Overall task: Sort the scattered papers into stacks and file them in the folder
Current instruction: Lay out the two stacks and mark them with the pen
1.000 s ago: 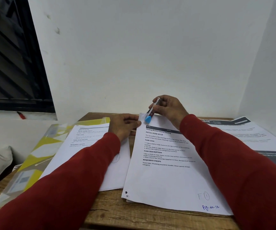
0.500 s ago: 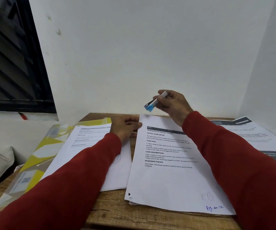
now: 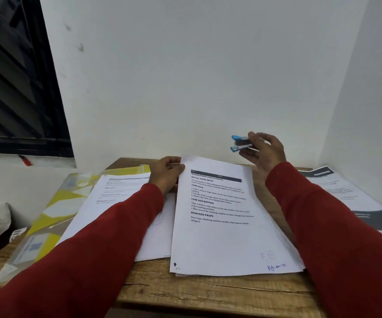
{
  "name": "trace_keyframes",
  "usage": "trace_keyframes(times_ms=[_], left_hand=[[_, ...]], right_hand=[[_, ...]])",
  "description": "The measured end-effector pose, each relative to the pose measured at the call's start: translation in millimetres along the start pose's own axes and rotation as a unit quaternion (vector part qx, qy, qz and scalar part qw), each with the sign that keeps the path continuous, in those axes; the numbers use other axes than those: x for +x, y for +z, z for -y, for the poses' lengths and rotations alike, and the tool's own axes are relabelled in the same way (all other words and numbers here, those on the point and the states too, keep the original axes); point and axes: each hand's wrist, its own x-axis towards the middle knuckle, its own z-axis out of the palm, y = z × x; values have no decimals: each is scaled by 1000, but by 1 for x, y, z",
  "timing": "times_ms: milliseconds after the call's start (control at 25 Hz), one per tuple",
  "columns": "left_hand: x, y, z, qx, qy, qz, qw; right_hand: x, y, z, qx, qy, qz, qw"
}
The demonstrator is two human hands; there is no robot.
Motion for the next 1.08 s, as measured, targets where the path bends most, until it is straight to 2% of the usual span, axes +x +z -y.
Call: trace_keyframes(times_ms=[160,280,360,440,520,640,720,800,880,1080], left_hand=[[-4,-10,-35,-21,25,-26,999],[-4,-41,-73,-17,46,-59,997],[-7,-69,-83,-3,40,-72,997],[-12,-101,-77,30,28,-90,995],[-17,-128,-62,70,9,-106,992],[-13,-159,-36,122,-12,-148,981],[-6,-171,-23,209,5,-188,960],[-3,-177,-16,322,24,-217,921],[0,-179,-12,396,26,-219,891],[9,-187,-5,473,-8,-200,858]], right_hand=[[-13,-32,4,-33,11,-49,998],[-23,-36,-3,-140,11,-23,990],[-30,-36,-8,-223,6,22,975],[-37,-29,-15,-318,-16,72,945],[-42,-20,-24,-426,-53,103,897],[-53,-5,-33,-507,-80,150,845],[-55,-2,-37,-530,-91,177,824],[-55,-2,-38,-538,-95,186,817],[-53,-3,-39,-544,-89,193,812],[-53,-2,-42,-543,-69,217,809]])
